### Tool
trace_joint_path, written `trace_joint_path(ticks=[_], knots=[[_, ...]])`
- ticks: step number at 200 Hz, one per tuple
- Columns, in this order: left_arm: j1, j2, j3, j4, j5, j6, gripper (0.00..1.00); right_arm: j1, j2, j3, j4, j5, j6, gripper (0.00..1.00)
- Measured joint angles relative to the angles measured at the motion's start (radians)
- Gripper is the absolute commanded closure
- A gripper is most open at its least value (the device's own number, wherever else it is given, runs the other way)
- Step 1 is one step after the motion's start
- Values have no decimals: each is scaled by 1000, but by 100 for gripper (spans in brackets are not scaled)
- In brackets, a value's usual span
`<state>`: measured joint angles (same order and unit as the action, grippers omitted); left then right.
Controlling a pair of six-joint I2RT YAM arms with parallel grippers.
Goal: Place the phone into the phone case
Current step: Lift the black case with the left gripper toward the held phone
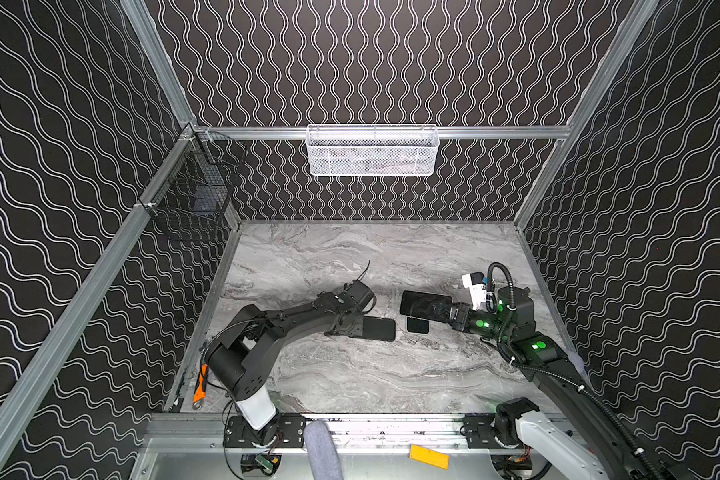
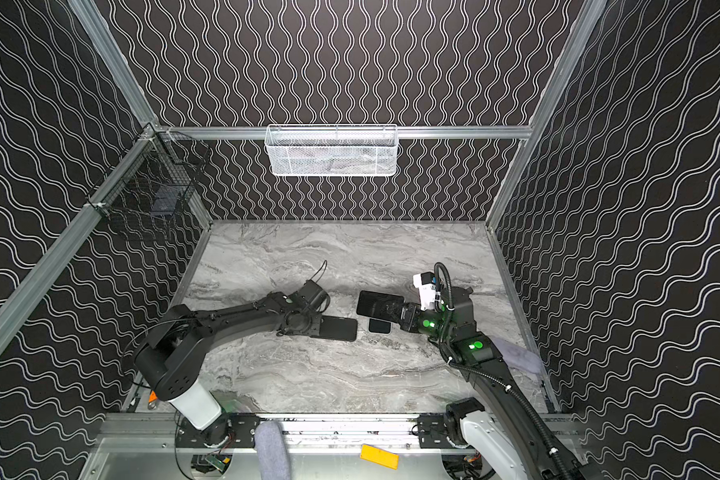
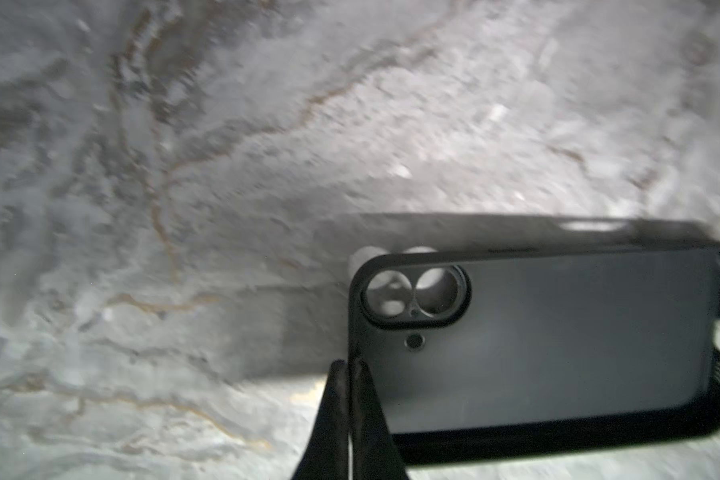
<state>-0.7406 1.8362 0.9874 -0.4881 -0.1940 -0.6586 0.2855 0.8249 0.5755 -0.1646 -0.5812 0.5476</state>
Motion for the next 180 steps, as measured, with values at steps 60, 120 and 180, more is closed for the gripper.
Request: trace_joint_path(ticks=[60, 120, 180], knots=[[-21, -35, -40, 21, 7, -79, 99, 0, -10, -37, -31, 14, -17, 94], [-21, -45, -55, 29, 15, -97, 78, 21, -3, -55, -29, 14, -6, 94], [-4, -225, -24, 1, -34, -42, 17, 121, 68, -23, -21, 53, 10, 94]])
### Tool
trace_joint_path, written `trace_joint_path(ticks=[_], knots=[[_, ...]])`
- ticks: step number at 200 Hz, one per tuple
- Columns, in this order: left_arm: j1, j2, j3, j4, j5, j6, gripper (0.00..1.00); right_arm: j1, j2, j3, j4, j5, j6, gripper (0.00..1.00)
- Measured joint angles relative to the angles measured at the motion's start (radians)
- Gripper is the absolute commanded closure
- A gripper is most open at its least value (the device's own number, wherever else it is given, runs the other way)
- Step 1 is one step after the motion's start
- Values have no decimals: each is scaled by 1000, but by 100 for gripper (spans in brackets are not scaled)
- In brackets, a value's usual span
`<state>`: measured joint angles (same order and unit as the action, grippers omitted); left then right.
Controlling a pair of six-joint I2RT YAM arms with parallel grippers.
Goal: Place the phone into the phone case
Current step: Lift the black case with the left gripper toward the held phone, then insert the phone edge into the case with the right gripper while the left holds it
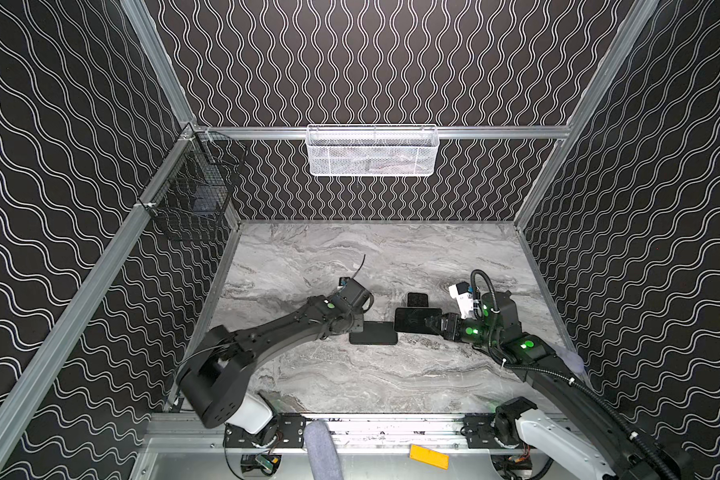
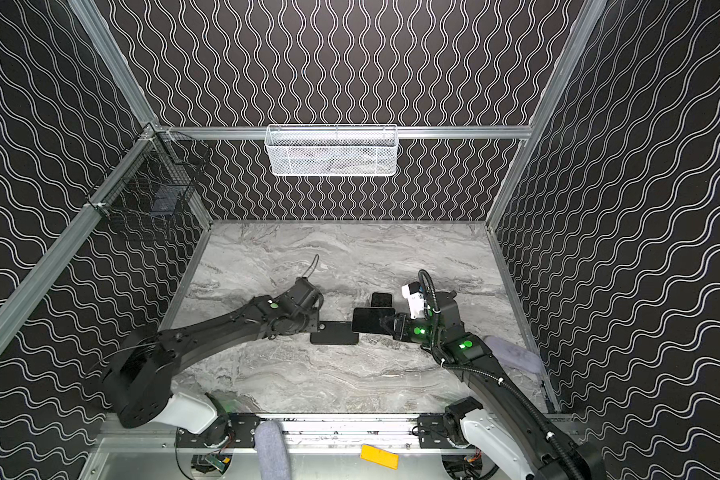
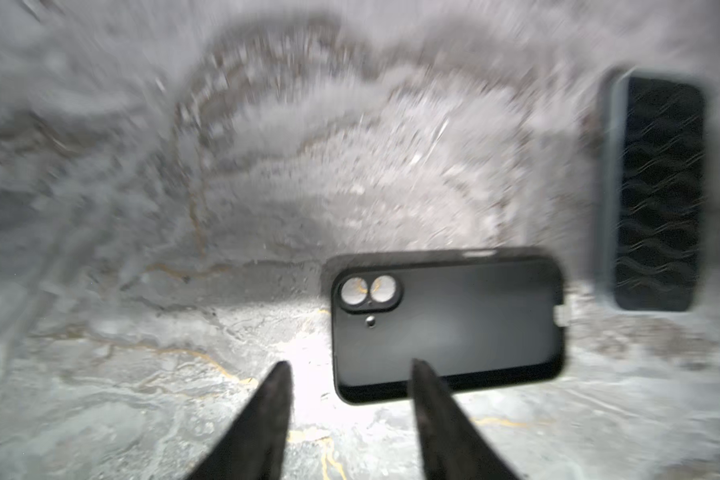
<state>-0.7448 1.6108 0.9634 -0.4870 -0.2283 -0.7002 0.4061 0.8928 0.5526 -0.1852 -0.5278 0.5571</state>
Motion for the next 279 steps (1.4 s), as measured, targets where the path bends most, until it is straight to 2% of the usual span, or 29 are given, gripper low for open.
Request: trace_joint_path(ticks=[8, 11, 34, 63, 115, 177, 279], knots=[[16, -35, -1, 0, -5, 3, 3, 15, 14, 5, 5, 7, 1, 94], [23, -48, -3, 2, -3, 7, 2, 22, 19, 7, 6, 12, 1, 94], [110, -150, -64, 46, 35, 32, 1, 85, 82, 25, 24, 30, 11, 94], [227, -220, -161, 121, 137, 51, 2, 163, 185, 64, 64, 57, 34, 95], [313, -269, -339, 332, 377, 15, 1, 223, 349, 108, 141, 74, 64, 96], [333, -219, -455, 560, 575, -84, 1, 268, 480, 136, 229, 71, 114, 97], [333, -177, -512, 692, 647, -134, 1, 274, 565, 132, 311, 86, 192, 98]])
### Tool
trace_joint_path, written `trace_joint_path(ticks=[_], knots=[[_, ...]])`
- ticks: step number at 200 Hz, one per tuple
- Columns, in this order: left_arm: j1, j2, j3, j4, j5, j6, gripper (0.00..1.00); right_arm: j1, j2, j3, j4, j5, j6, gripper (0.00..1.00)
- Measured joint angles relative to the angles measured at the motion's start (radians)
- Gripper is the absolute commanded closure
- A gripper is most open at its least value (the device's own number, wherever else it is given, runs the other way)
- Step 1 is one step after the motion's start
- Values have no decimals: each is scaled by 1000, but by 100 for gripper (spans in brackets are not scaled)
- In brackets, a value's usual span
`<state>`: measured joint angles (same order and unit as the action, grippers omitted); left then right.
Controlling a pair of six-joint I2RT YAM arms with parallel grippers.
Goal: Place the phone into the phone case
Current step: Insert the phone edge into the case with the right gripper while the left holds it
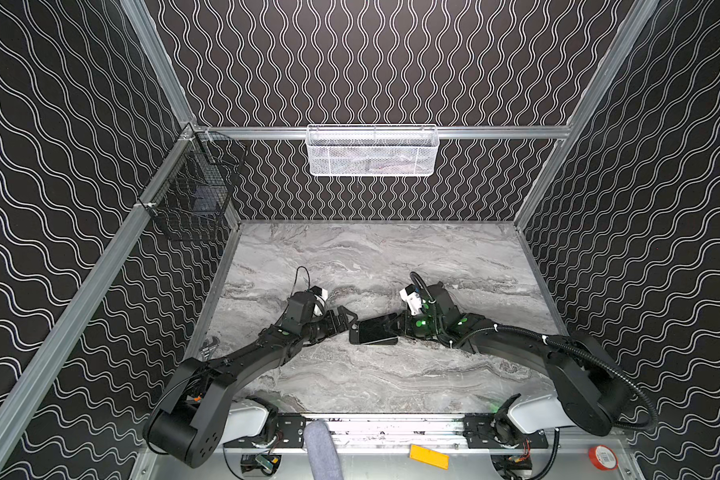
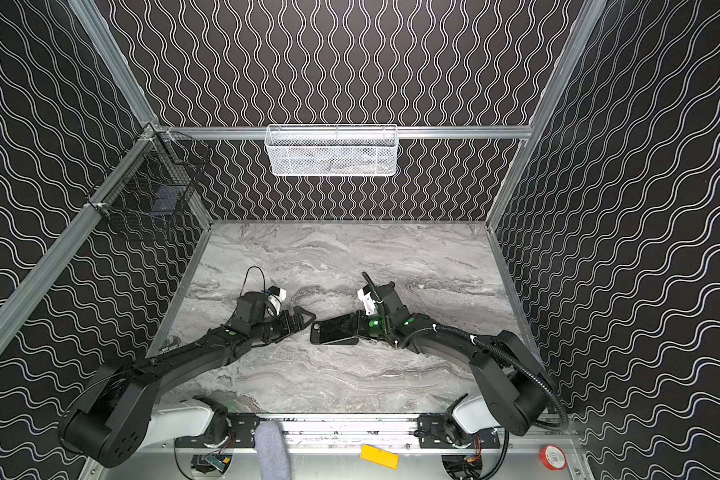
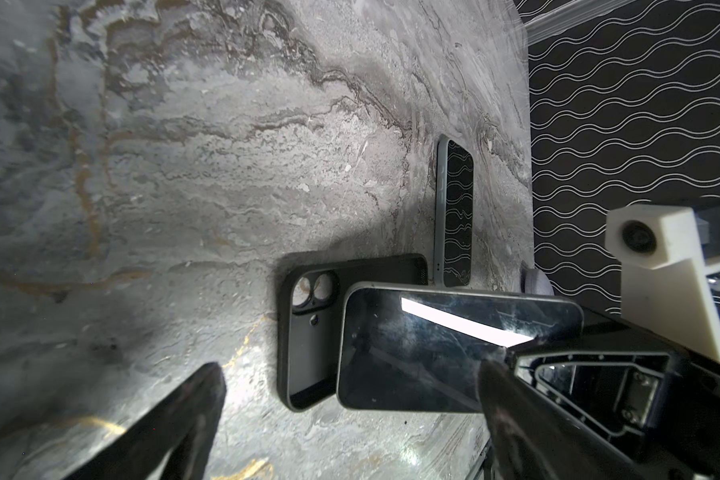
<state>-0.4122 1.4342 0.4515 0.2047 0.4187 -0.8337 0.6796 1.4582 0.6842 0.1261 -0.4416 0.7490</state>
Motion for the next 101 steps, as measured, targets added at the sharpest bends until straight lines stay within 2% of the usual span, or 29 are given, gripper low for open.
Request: trace_joint_path(ticks=[101], knots=[[-36, 50, -14, 79, 32, -39, 2, 0, 47, -2, 30, 10, 0, 97]])
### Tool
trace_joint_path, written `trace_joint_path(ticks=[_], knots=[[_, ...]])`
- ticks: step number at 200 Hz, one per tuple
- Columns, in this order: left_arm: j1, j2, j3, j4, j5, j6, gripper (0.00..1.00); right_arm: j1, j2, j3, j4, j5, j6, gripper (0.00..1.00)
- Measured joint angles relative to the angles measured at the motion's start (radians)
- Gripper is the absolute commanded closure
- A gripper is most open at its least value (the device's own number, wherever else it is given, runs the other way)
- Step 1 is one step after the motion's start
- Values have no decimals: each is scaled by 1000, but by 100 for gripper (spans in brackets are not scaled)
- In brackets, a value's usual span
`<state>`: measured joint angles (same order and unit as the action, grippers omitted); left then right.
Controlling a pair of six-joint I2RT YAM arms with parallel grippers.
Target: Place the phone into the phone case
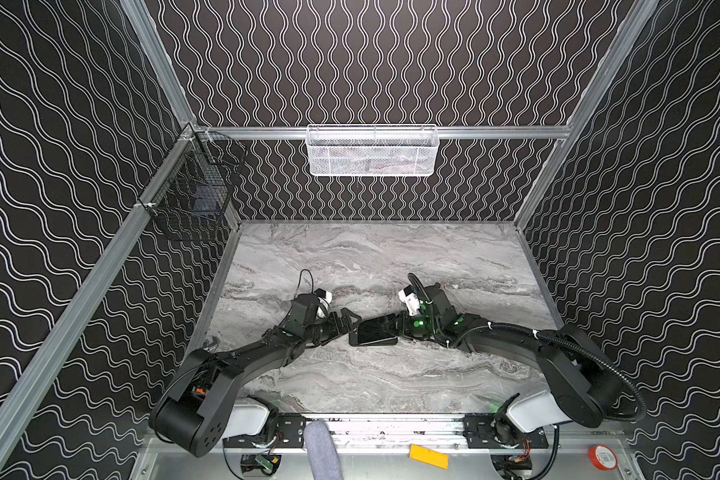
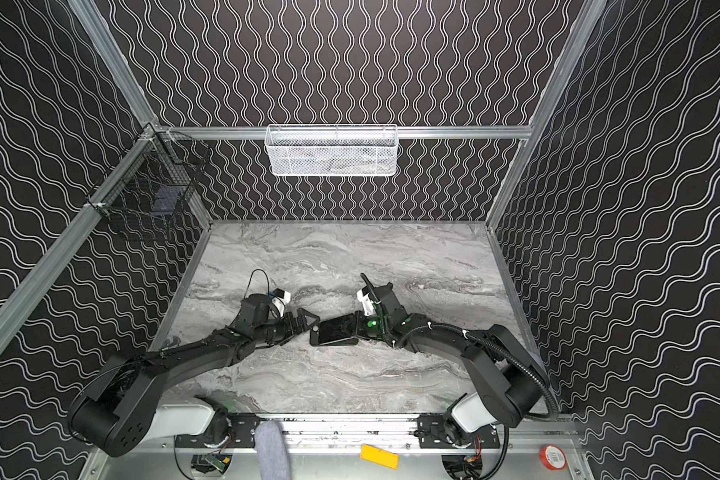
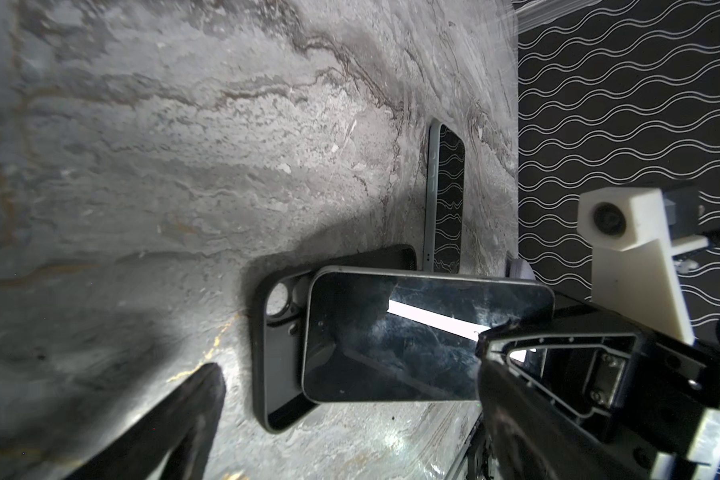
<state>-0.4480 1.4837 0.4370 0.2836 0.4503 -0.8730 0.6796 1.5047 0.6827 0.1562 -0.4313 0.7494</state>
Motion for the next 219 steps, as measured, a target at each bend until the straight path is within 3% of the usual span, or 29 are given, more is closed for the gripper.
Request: trace_joint_path(ticks=[88, 219], knots=[[-75, 44, 16, 2, -22, -39, 2, 0, 31, 11, 20, -6, -11, 96], [-80, 55, 35, -8, -55, -59, 2, -24, 63, 87, -91, -65, -6, 95]])
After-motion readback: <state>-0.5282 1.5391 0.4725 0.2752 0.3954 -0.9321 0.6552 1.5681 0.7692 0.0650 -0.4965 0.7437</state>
